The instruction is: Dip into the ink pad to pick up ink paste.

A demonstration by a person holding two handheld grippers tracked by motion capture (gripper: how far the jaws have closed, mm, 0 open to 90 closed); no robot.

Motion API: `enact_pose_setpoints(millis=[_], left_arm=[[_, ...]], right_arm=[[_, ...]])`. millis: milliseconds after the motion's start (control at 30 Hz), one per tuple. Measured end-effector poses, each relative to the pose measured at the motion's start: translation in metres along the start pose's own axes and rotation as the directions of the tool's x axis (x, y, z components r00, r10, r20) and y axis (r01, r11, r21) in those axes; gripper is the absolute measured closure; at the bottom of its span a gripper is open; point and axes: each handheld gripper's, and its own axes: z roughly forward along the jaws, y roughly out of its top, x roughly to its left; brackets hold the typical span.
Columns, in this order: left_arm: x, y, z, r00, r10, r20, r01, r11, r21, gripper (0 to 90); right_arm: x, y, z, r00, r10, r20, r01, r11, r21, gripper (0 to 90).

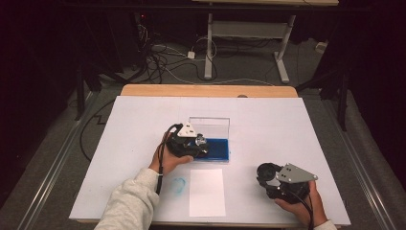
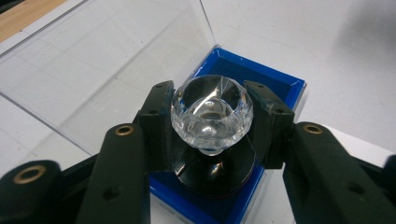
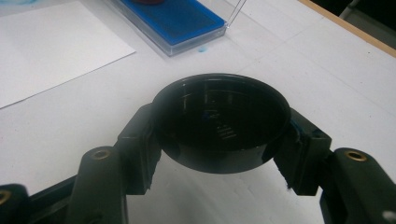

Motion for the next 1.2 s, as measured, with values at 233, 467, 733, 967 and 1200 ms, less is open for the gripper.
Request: enact_pose_setpoints(millis=[233, 467, 733, 967, 1200], left_arm=[[0.0002, 0.0001, 0.0006, 1.0000, 0.005, -0.003, -0.005, 1.0000, 0.002, 54.6], [-0.0023, 0.0024, 0.0014, 0.9997, 0.018, -0.015, -0.018, 0.9997, 0.019, 54.6], [-0.0026, 0.0001, 0.0008, 0.9998, 0.015, -0.014, -0.015, 0.9998, 0.010, 54.6], [-0.0025, 0.0006, 0.0013, 0.9999, 0.005, -0.012, -0.005, 0.9999, 0.011, 54.6], [-0.0018, 0.0010, 0.0010, 1.0000, -0.002, -0.008, 0.002, 0.9999, 0.016, 54.6]], right_arm=[[0.0013, 0.0005, 0.0002, 1.0000, -0.002, -0.002, 0.002, 1.000, -0.001, 38.7], [0.0016, 0.0004, 0.0014, 1.0000, -0.007, -0.007, 0.007, 1.000, 0.002, 38.7], [0.0020, 0.0003, 0.0015, 0.9999, -0.007, -0.008, 0.007, 1.000, 0.008, 38.7], [0.0024, 0.0005, 0.0013, 0.9999, -0.007, -0.009, 0.007, 1.000, 0.008, 38.7], [0.0021, 0.0013, 0.0001, 0.9999, -0.006, -0.013, 0.006, 1.000, -0.005, 38.7]])
